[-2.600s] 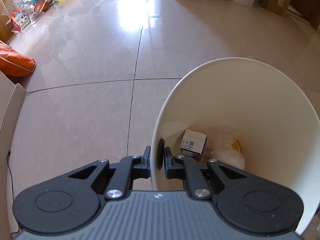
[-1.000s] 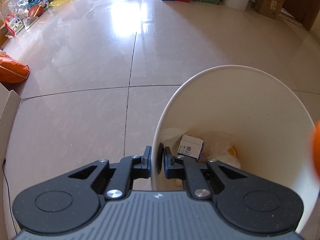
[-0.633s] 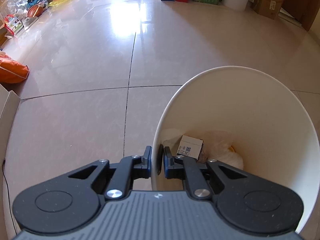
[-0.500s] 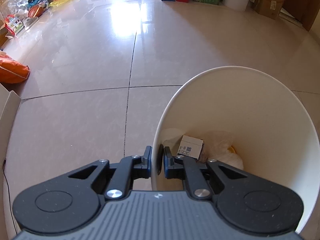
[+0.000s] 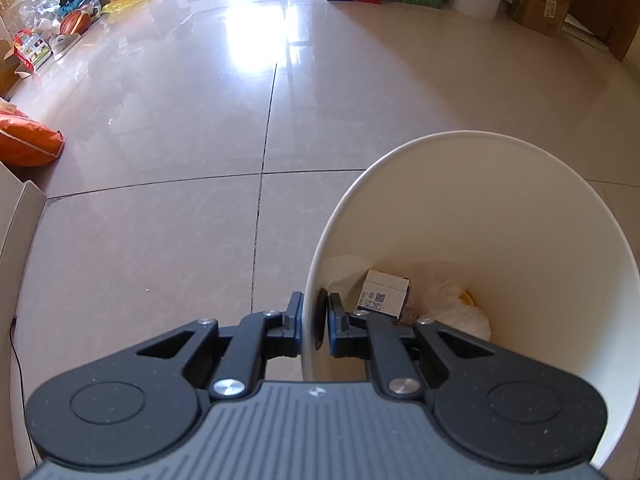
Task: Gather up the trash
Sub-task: 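Move the right gripper toward the red-and-white snack wrappers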
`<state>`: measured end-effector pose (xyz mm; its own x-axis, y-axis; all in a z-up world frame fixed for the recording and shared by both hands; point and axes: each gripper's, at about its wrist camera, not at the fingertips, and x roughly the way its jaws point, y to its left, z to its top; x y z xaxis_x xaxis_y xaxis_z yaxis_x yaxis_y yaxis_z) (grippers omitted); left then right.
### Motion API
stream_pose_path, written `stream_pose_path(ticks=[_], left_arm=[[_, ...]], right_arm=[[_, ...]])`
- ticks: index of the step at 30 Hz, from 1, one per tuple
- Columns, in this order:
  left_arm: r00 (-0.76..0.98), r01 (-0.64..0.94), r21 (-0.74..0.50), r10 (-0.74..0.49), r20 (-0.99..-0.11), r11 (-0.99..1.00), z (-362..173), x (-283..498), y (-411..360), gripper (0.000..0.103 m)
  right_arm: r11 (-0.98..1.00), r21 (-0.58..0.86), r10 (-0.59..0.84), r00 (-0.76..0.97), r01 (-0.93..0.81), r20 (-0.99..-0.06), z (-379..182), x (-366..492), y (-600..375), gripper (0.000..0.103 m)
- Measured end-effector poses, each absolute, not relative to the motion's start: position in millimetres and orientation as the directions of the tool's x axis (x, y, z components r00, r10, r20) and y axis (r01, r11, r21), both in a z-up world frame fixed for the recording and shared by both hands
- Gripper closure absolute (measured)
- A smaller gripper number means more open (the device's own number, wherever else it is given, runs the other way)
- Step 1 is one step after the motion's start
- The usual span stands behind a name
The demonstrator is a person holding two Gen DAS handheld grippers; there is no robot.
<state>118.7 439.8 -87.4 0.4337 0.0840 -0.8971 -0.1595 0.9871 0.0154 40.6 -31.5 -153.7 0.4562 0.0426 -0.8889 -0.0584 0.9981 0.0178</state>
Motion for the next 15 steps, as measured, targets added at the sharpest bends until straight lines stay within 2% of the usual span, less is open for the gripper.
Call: stream_pose_path(ticks=[8, 13, 15], left_arm=[[0.431, -0.164, 0.018, 0.088, -0.898, 0.986, -87, 119, 440, 0.093], [0.427, -0.169, 0.015, 0.087, -0.9, 0.986, -87, 120, 441, 0.093], [0.425, -0.175, 0.01, 0.084, -0.901, 0.985, -86, 120, 442, 0.093]], right_arm=[[0.995, 0.018, -0.022, 0.411, 0.094, -0.912, -225, 32, -90, 0.001], [0.961, 0.097, -0.017, 0.407, 0.258, -0.913, -241, 47, -125, 0.001], [0.964, 0.08, -0.035, 0.418, 0.254, -0.908, -247, 55, -131, 0.001]])
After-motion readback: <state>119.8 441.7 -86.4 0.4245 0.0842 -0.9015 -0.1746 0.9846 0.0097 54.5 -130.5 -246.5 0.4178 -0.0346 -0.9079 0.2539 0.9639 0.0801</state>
